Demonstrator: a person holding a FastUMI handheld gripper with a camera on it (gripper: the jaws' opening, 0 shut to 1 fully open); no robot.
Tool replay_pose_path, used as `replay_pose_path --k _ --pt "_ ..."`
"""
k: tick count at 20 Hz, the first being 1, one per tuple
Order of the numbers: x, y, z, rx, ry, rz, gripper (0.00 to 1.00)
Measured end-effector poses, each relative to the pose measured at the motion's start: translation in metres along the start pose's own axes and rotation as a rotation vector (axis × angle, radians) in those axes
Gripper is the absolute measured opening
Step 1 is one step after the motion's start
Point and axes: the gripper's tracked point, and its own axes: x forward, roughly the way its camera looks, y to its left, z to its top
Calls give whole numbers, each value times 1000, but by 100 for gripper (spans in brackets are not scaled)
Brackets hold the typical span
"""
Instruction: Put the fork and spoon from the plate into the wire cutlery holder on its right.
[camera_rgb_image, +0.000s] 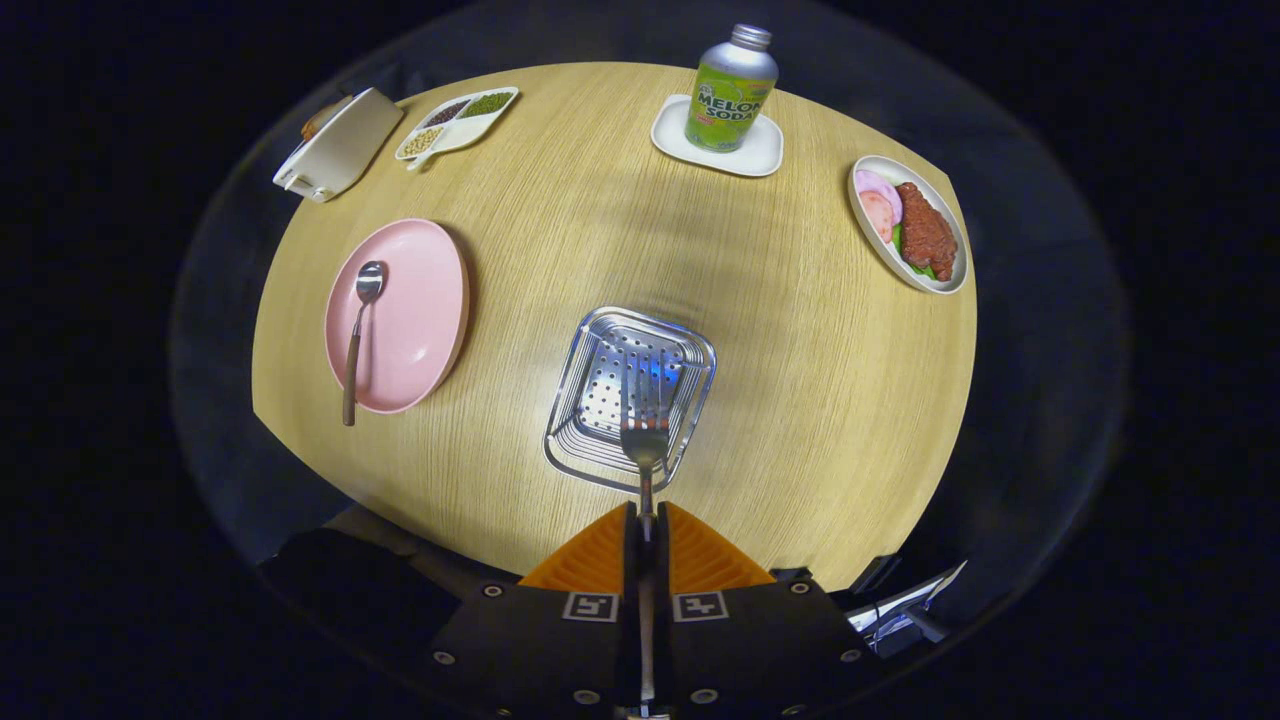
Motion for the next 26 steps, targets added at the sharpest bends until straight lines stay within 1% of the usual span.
replay_pose_path --k 8,11,13,15,18,21,25,26 --pt "19 3 10 -4 80 2 6" --pt "23 4 16 9 77 0 7" --pt "22 2 21 35 48 -5 9" --pt "20 -1 29 63 -3 -12 8" --pt "10 1 48 117 -125 -3 9" --pt "-4 7 70 168 -288 20 9" --pt "-26 14 95 217 -499 22 10" --pt "-33 17 102 233 -561 27 12"
